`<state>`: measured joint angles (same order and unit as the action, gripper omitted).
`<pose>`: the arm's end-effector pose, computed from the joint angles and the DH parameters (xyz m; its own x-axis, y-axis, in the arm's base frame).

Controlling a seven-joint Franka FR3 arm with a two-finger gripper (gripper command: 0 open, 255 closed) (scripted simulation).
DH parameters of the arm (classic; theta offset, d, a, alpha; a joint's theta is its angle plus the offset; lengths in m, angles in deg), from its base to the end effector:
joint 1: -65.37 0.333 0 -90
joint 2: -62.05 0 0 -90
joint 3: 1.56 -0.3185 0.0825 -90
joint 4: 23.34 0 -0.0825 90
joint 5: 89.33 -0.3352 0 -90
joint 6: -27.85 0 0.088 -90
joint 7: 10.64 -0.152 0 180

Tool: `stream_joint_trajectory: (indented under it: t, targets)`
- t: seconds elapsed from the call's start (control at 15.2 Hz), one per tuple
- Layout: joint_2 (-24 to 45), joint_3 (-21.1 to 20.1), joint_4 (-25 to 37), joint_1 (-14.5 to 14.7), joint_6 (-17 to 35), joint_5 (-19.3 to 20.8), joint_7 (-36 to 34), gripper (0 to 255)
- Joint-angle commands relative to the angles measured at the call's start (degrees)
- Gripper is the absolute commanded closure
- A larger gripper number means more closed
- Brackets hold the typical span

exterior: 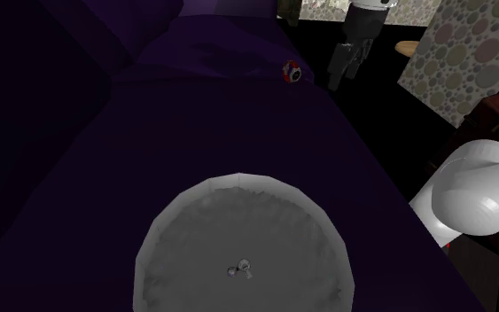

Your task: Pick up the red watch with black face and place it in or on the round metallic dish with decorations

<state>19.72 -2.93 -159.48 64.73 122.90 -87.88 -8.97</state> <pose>0.2778 0.0014 0.5340 0.9991 0.0382 0.0202 0.0373 -0.9984 0.0419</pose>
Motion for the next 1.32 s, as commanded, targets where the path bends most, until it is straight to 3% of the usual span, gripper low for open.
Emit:
stream_joint_trajectory:
  t: [0.0,0.66,1.25]
  targets:
    - [0.00,0.00,0.00,0.00,0.00,0.00,0.00,0]
    - [9.91,-8.25,11.64,2.80,6.77,-2.88,-8.01,0]
    - [10.30,-8.44,6.16,2.82,12.68,-2.93,-8.07,0]
